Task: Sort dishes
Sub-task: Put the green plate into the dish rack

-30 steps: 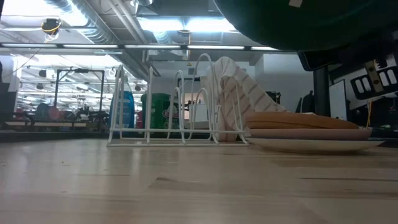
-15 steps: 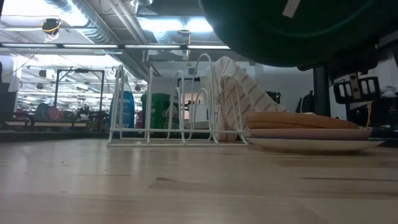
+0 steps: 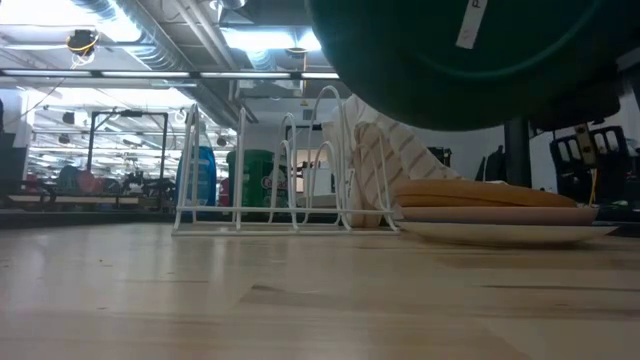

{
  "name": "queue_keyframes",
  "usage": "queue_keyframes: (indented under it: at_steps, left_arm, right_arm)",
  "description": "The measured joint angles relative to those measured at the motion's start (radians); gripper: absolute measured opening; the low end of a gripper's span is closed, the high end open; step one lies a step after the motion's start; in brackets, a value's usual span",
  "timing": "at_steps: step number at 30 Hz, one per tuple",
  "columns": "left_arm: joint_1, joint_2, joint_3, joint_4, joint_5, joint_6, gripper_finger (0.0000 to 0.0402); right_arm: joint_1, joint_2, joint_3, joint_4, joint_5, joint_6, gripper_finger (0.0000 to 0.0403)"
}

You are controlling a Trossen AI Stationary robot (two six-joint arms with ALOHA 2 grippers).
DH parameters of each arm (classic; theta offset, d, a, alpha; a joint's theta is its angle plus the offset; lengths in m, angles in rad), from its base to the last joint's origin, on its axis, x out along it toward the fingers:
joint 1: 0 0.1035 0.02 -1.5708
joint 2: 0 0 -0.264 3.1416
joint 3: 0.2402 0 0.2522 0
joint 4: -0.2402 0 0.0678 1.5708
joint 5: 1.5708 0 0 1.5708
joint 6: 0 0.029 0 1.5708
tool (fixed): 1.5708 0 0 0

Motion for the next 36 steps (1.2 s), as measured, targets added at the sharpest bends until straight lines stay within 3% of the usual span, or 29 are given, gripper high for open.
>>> queue_keyframes:
  at_steps: [23,36]
  left_arm:
    - [0.002,-0.021,-0.001,-0.053,0.003,0.032,0.0]
    - [0.001,-0.115,-0.002,-0.218,-0.053,0.084,0.0]
  right_arm:
    - [0.002,0.001,-0.004,0.032,0.097,0.028,0.0058]
    - [0.001,0.0,-0.002,0.039,0.193,0.11,0.0058]
